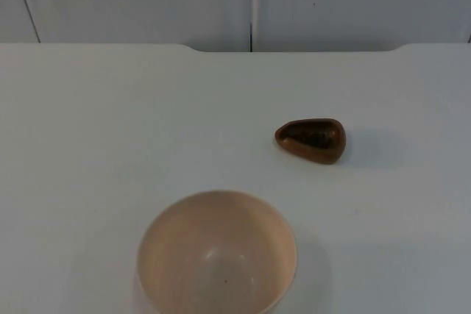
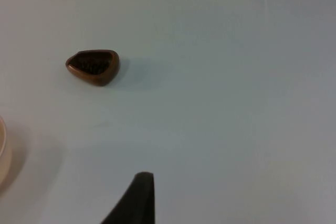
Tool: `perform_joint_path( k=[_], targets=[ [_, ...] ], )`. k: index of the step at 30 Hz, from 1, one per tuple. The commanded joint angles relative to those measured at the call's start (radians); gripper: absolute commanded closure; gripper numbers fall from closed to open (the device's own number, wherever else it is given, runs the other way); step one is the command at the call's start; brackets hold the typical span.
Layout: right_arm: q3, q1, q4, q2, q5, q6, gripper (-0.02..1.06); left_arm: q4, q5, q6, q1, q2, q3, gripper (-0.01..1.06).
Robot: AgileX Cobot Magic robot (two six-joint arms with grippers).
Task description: Pick up the bowl with the left hand and pour the coffee beans from the cup into the bowl with the right hand.
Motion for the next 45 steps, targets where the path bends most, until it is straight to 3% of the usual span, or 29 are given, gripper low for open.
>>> perform_joint_path(
  k=[1, 20, 30, 45],
  targets=[
    [0.004, -0.006, 0.003, -0.004, -0.008, -0.001, -0.01, -0.015, -0.008, 0.009, 0.004, 0.022, -0.006, 0.0],
    [0.004, -0.006, 0.003, -0.004, -0.008, -0.001, -0.01, -0.121, -0.072, 0.156, 0.004, 0.221, -0.006, 0.0],
    [0.004, -0.006, 0.003, -0.004, -0.008, -0.001, -0.01, -0.264, -0.085, 0.283, 0.003, 0.348, -0.006, 0.02],
    [0.004, -0.006, 0.003, -0.004, -0.008, -0.001, -0.01, -0.326, -0.09, 0.338, -0.012, 0.463, -0.006, 0.06]
  ],
)
